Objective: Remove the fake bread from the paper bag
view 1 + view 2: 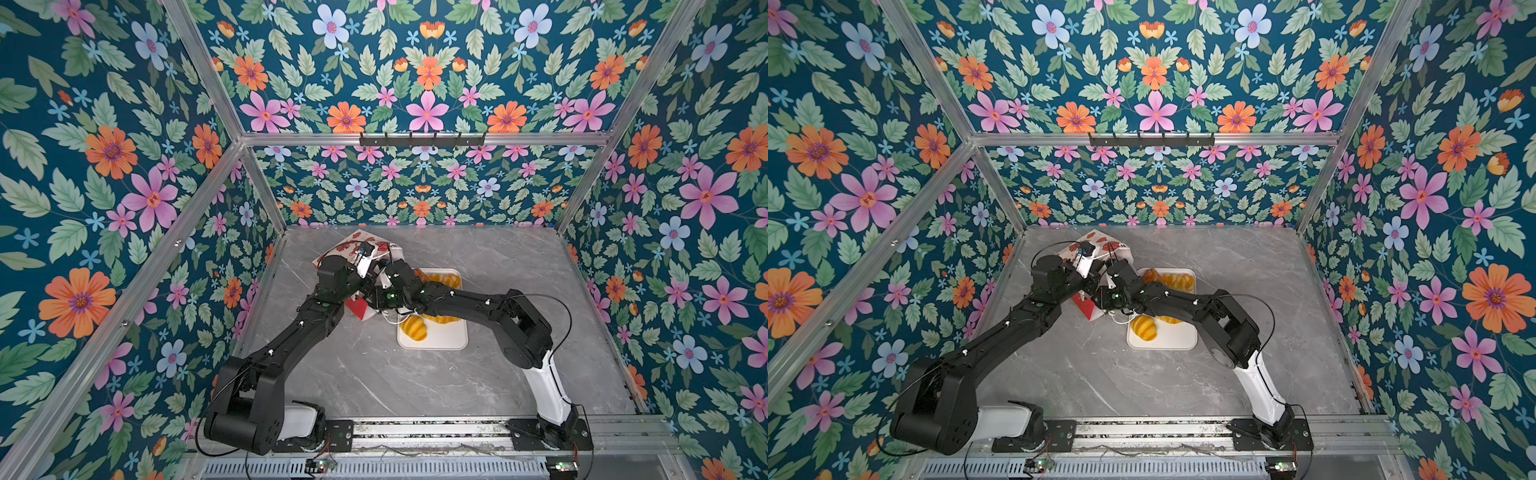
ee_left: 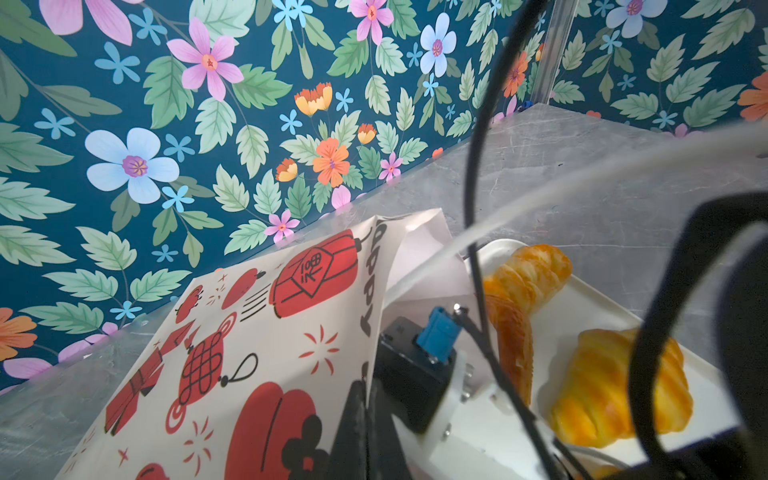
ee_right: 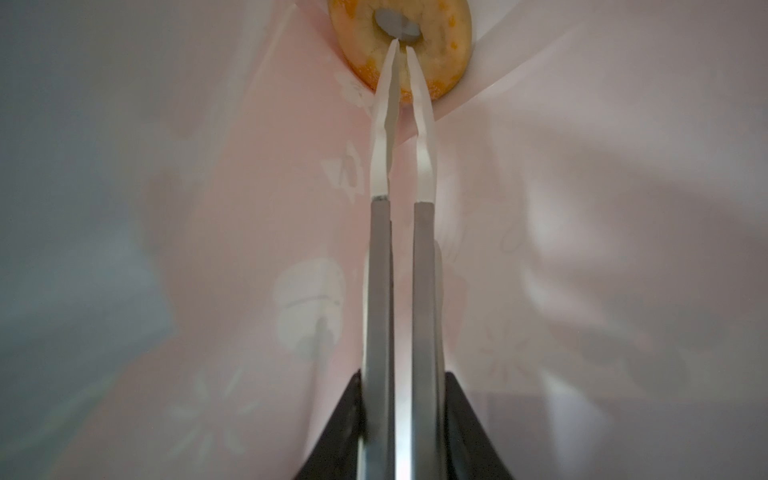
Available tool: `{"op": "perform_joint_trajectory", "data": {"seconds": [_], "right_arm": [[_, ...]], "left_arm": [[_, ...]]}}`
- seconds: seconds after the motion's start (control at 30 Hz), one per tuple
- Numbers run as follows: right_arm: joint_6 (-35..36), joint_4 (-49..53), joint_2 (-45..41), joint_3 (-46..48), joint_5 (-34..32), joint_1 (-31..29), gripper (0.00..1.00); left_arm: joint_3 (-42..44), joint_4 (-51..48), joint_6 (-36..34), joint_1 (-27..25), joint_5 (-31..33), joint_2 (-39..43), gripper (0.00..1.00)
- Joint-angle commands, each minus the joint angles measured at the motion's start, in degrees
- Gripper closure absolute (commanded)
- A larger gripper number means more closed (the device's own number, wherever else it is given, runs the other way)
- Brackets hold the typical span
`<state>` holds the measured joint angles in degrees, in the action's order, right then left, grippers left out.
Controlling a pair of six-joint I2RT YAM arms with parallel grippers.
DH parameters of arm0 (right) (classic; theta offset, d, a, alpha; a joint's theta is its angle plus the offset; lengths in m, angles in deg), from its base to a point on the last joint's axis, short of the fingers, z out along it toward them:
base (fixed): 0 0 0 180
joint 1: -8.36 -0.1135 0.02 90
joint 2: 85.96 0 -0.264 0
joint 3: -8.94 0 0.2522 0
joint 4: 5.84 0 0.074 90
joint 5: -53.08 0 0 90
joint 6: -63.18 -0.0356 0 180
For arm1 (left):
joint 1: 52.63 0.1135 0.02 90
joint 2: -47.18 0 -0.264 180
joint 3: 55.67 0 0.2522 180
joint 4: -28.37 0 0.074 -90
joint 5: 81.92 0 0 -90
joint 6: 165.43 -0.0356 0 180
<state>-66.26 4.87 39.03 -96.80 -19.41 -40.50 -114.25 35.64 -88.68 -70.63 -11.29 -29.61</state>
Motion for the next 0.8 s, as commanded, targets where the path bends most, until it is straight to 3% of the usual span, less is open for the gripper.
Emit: {"op": "perform_joint_trajectory", "data": {"seconds": [0.0,0.77], "right_arm": [[-0.66,-1.24,0.7,-0.88,0.56,0.41,0.69],[-1.44,-1.21,6.48,-9.2,2.52,1.01,0.58]], "left_arm": [[-0.33,0.77,0.27,-0.22,-1.45,0.49,1.0],[-1.72,1.02,0.49,-2.48,-2.16,-2.44,1.0]]}}
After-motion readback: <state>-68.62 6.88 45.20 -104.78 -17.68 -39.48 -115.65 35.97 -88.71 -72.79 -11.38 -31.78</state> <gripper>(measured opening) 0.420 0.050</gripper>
